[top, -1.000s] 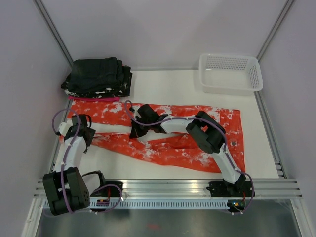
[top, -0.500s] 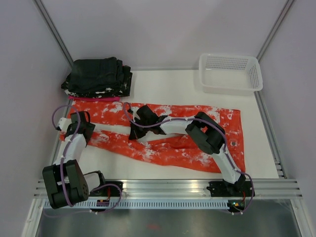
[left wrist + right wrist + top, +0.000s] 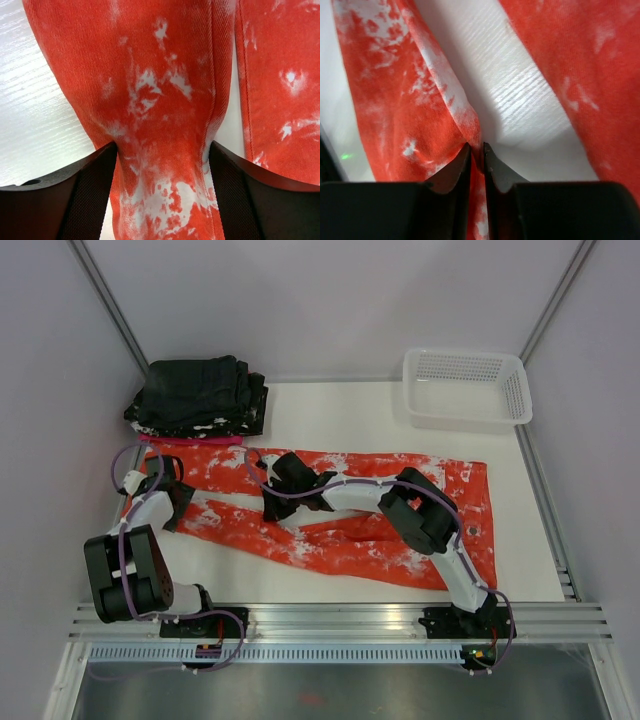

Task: Fold and stack the trousers
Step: Flatten the trousers out

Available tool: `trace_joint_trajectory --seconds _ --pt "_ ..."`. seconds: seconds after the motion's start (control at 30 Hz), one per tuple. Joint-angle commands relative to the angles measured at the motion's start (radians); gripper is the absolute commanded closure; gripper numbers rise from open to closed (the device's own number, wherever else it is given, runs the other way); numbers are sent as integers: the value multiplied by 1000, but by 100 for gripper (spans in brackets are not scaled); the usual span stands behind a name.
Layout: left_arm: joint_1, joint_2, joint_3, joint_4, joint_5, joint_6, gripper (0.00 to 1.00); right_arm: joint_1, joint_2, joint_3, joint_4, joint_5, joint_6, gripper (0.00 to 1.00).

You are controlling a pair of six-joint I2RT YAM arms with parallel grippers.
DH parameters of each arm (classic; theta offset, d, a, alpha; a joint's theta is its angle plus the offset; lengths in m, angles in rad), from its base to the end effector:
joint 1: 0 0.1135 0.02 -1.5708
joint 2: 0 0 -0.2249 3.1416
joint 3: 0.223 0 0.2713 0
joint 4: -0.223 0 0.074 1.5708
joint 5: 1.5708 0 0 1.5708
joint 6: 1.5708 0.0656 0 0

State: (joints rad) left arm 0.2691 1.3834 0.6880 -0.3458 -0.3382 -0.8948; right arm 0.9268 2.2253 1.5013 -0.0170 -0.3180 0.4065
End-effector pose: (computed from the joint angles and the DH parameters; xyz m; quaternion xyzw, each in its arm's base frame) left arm 0.2722 0.0976 0.0937 -0.5597 0.7706 0.0751 0.2955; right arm 0.2811 0.4085 0.0696 -0.2941 0.8568 0.3600 0.2232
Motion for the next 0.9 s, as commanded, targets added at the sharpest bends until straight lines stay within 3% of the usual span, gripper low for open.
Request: trace_joint_trajectory --seconds 0.0,0.03,0.17,0.2,0.27,0.43,0.53,0.67,0.77,0.83,0.87 --pt "7 14 44 -36 -59 17 20 4 -68 54 -152 164 -90 78" --pt "5 14 44 -59 -68 11 19 4 -81 65 -159 209 -112 78" --pt "5 -10 42 -76 -62 5 17 4 -134 106 -170 269 -130 54" --pt "7 -17 44 -70 -58 13 11 4 -142 112 -176 278 -132 52" --pt "7 -36 67 -77 -45 34 1 3 -160 125 -190 283 -140 50" --pt "5 -69 142 -88 -27 111 0 4 -226 86 -222 272 -153 48" --pt "5 -92 188 -110 56 158 0 6 -294 10 -244 273 -161 48" --pt "-19 -171 145 -58 276 276 0 6 -416 -180 -284 286 -173 47" --pt "-114 -240 128 -31 398 401 1 3 -513 -338 -279 342 -169 48" --pt "-256 -256 145 -80 386 444 2 4 -559 -413 -271 402 -144 48" --pt "-387 -256 148 -96 371 448 3 4 -596 -482 -258 425 -130 49"
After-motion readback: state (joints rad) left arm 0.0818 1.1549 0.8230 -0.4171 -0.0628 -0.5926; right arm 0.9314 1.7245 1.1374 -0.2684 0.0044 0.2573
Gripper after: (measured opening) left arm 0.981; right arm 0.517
